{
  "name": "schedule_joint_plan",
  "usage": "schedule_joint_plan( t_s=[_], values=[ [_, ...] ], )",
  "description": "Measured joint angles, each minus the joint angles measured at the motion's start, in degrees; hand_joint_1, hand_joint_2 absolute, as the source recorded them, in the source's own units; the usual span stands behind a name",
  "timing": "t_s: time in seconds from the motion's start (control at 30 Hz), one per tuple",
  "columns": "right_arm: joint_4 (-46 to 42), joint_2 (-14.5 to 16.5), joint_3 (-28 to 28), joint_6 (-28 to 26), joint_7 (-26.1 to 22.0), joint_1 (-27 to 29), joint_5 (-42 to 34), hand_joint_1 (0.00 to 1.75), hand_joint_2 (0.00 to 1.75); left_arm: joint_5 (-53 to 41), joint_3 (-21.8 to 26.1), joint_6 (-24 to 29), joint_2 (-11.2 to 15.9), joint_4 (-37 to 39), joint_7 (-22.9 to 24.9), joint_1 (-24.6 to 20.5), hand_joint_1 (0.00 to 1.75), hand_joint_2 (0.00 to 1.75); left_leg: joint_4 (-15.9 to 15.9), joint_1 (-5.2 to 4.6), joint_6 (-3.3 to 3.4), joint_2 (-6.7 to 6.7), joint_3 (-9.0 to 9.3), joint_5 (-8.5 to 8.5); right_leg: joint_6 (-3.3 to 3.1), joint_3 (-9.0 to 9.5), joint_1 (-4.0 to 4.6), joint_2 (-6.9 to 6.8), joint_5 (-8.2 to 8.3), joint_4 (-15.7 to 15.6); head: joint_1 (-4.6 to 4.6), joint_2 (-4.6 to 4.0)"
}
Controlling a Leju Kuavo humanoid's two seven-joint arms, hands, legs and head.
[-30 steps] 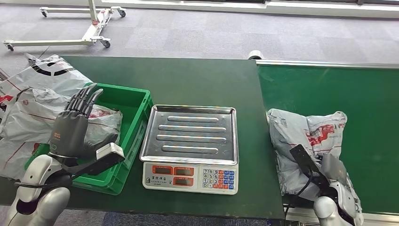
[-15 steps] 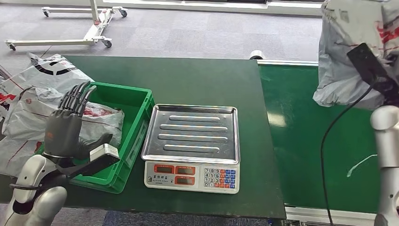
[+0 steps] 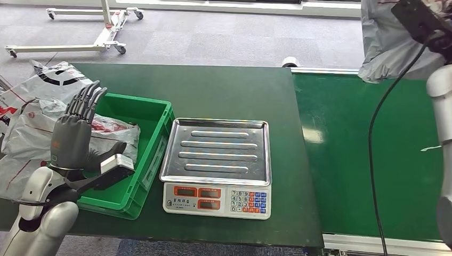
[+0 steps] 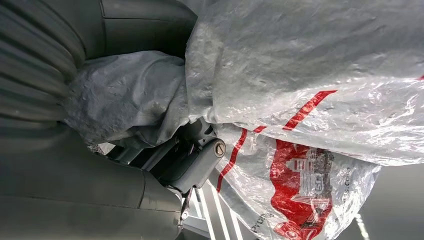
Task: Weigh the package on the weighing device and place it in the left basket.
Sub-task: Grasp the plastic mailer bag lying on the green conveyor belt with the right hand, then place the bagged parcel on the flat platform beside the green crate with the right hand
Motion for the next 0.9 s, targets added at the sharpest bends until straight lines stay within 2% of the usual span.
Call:
schedule_joint_plan(
  t_s=[0.17, 0.3, 0.47, 0.73, 0.9],
  values=[
    [4.7, 5.0, 5.0, 1.5, -0.9, -3.2, 3.3, 1.75, 1.75, -0.1, -1.2, 0.0, -0.3, 1.6, -0.6, -1.9, 0.00, 0.00, 0.0, 0.04, 0.00, 0.15, 0.00, 0.04, -0.08, -0.05, 0.02, 0.11, 0.06, 0.0, 0.01, 0.00],
    [8.6, 11.8, 9.1, 3.6, -0.4, -5.6, 3.4, 1.75, 1.75, -0.2, -2.9, -0.1, -0.9, 3.5, -0.6, -4.8, 0.00, 0.00, 0.0, 0.06, -0.08, 0.33, 0.02, 0.08, -0.17, -0.16, 0.14, 0.30, 0.12, 0.1, -0.01, 0.00],
    [11.8, 20.1, 11.5, 4.6, -1.5, -6.8, 1.7, 1.75, 1.75, 0.0, -5.1, -0.1, -1.8, 6.0, -0.6, -7.2, 0.00, 0.00, 0.0, 0.13, -0.20, 0.29, -0.04, 0.16, -0.25, -0.25, 0.25, 0.27, 0.15, 0.1, -0.02, 0.00],
    [13.8, 27.1, 13.3, 4.5, -2.7, -6.2, 2.1, 1.75, 1.75, -0.5, -7.1, 0.0, -3.2, 8.0, -0.5, -8.2, 0.00, 0.00, 0.0, 0.23, -0.22, 0.27, -0.15, 0.16, -0.29, -0.35, 0.22, 0.23, 0.16, 0.1, -0.01, 0.00],
    [14.4, 29.5, 14.1, 4.5, -2.6, -6.0, 2.2, 1.75, 1.75, -0.9, -8.0, 0.0, -3.9, 8.9, -0.4, -8.5, 0.00, 0.00, 0.0, 0.23, -0.23, 0.10, -0.22, 0.18, -0.30, -0.35, 0.29, 0.07, 0.15, 0.1, -0.01, 0.00]
  ],
)
